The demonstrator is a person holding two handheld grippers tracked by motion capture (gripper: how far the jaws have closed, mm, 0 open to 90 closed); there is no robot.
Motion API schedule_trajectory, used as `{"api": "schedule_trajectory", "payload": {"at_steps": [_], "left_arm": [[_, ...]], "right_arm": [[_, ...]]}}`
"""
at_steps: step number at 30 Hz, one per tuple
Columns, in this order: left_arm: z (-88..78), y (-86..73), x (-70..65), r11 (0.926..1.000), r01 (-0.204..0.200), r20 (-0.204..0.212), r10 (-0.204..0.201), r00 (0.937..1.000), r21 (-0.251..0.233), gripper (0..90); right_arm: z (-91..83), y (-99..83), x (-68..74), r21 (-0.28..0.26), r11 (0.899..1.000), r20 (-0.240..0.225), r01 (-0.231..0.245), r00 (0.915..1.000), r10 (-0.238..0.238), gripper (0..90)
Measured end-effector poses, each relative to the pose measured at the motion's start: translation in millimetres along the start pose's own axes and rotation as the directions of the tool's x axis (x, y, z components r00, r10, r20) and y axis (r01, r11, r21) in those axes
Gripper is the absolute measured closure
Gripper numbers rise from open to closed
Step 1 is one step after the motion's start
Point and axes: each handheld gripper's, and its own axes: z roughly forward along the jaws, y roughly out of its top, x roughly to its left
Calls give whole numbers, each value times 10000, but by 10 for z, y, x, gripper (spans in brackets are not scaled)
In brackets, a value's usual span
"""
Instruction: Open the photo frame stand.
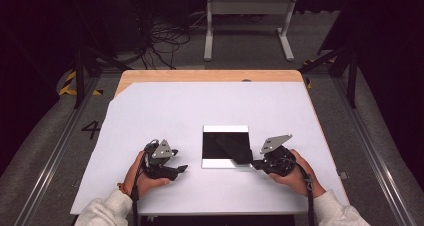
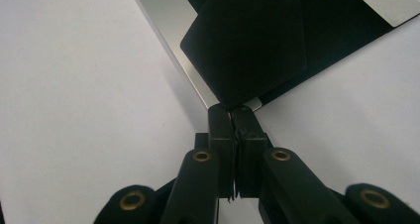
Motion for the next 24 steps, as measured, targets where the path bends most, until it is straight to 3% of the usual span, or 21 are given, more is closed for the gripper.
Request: {"api": "schedule_trajectory", "payload": {"at_steps": [14,24], "left_arm": [[39,19,-37,9998,-118,37,118,9999,145,348],[63,27,-42,9998,-129,127,127,9998,116,348]], "right_arm": [[-21,7,-44,-1037,9941,-585,-315,9980,255,802],[-59,31,-34,-1724,9844,-489,-346,9984,265,786]]}}
